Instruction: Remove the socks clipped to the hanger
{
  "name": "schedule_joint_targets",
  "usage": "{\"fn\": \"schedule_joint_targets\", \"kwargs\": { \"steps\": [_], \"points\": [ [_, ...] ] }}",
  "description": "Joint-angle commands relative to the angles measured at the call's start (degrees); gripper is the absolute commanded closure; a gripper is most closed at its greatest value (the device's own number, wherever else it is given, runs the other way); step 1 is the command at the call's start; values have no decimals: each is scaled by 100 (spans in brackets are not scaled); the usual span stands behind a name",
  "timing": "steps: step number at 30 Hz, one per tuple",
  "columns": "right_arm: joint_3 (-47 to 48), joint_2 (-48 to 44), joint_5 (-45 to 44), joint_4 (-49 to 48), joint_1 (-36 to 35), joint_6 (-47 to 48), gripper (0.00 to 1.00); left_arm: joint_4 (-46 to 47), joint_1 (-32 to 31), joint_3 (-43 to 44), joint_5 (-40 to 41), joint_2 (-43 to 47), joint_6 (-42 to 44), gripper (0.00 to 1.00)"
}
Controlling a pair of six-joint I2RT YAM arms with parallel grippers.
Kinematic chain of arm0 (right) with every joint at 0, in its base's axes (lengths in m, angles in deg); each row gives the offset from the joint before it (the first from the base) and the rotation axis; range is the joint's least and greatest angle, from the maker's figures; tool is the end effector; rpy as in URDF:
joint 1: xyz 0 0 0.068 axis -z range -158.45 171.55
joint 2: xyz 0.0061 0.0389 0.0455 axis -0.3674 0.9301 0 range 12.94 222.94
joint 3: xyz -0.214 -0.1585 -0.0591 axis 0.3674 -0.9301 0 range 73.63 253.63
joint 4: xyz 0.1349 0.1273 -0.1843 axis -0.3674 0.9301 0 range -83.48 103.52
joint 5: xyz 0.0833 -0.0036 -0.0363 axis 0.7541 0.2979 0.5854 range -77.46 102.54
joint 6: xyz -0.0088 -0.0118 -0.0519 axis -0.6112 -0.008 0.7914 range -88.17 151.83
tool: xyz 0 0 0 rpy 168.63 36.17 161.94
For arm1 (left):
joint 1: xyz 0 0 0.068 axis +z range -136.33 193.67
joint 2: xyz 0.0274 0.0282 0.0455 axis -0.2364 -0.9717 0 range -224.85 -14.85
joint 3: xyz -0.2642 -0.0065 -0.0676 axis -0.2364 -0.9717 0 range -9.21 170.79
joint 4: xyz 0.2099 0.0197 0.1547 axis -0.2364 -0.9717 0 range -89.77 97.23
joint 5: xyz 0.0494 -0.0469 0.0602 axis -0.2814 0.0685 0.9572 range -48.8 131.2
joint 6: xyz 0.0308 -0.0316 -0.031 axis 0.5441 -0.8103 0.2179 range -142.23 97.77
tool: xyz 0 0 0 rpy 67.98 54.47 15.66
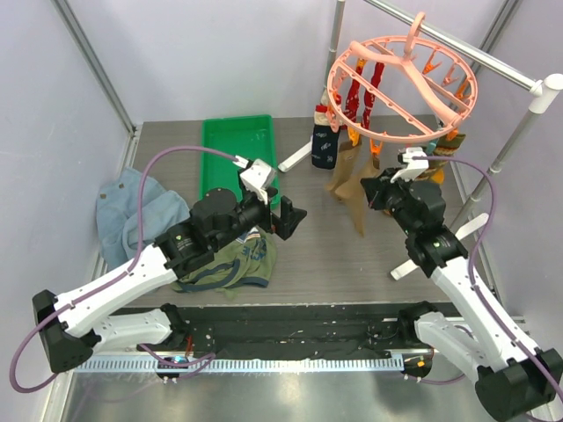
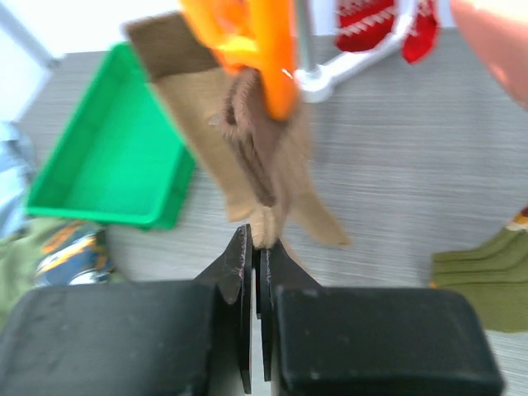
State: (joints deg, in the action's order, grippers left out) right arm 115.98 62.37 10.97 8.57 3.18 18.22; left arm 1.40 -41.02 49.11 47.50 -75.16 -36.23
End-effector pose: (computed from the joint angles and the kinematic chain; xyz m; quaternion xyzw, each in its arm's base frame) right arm 0.1968 0.0644 0.3259 -0.0228 0.7608 0.1686 0.6263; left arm 0.1446 -0.1973 0.3794 0.2278 0.7181 -0.3361 0.5652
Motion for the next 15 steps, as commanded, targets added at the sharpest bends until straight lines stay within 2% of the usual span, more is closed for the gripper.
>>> {"fn": "schedule_joint_targets", "kwargs": {
  "steps": [1, 7, 15],
  "points": [
    [458, -513, 875, 191, 18, -484, 99, 406, -32, 12, -15, -181, 126, 0],
    [774, -592, 1482, 455, 9, -1248, 99, 240, -50, 899, -341, -823, -181, 2],
    [845, -698, 1870, 244, 18, -2084, 99, 863, -401, 1312, 151, -1754, -165, 1]
  ]
}}
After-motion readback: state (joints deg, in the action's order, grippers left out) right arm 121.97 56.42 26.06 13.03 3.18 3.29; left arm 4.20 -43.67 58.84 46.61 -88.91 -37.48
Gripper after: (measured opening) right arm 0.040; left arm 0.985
